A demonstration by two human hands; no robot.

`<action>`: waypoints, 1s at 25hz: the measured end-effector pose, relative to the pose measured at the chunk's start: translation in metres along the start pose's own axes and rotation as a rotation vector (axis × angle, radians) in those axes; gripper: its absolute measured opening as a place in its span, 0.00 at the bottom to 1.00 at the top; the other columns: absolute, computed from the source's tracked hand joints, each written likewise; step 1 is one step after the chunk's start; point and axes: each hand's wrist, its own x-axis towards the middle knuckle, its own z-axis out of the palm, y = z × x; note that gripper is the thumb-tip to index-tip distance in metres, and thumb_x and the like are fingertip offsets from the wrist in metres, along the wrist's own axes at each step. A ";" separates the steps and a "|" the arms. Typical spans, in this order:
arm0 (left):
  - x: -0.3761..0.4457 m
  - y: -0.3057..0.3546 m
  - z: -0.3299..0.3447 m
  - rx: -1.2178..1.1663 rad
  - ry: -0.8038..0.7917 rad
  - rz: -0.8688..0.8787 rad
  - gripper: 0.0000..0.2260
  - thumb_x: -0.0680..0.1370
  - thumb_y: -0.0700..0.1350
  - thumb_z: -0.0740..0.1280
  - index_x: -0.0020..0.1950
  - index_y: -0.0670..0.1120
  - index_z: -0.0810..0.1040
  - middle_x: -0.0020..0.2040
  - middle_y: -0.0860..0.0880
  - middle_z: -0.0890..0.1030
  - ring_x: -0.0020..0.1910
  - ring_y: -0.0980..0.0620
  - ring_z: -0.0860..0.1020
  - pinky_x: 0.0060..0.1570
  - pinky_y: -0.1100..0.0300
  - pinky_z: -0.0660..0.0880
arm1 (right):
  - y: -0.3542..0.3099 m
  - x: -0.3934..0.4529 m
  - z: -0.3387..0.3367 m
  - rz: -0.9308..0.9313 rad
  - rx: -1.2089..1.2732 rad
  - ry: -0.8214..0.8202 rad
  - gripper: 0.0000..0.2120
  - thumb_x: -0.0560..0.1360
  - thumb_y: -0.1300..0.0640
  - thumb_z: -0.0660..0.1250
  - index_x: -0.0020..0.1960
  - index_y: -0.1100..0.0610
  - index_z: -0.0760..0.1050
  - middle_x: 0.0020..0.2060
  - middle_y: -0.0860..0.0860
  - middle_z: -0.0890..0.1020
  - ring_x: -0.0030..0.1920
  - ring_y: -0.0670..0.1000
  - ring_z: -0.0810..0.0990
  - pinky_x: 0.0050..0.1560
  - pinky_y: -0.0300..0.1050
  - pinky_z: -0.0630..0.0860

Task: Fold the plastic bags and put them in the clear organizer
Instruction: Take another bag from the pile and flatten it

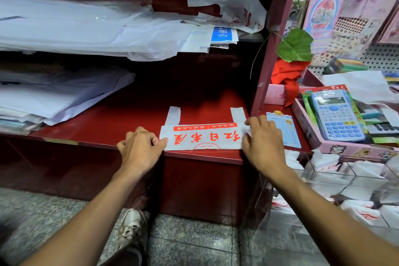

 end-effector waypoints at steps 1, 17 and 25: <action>0.000 0.001 -0.001 0.004 -0.013 -0.004 0.17 0.75 0.56 0.71 0.31 0.47 0.77 0.47 0.54 0.74 0.53 0.50 0.68 0.51 0.53 0.57 | -0.005 -0.002 0.001 -0.130 -0.055 -0.019 0.15 0.76 0.57 0.64 0.63 0.57 0.74 0.62 0.57 0.75 0.59 0.61 0.73 0.56 0.55 0.69; 0.003 -0.025 0.005 0.233 -0.372 0.527 0.44 0.66 0.68 0.66 0.79 0.58 0.57 0.79 0.55 0.57 0.78 0.53 0.54 0.75 0.51 0.49 | -0.006 -0.008 -0.005 -0.218 0.116 -0.494 0.27 0.76 0.44 0.49 0.72 0.51 0.65 0.72 0.51 0.69 0.74 0.54 0.63 0.71 0.49 0.59; 0.003 -0.043 0.006 0.017 -0.238 0.531 0.28 0.74 0.42 0.74 0.73 0.48 0.71 0.73 0.53 0.70 0.73 0.51 0.64 0.72 0.55 0.60 | -0.005 -0.004 -0.006 -0.225 -0.036 -0.548 0.45 0.70 0.36 0.71 0.78 0.48 0.53 0.78 0.51 0.56 0.78 0.55 0.54 0.77 0.55 0.50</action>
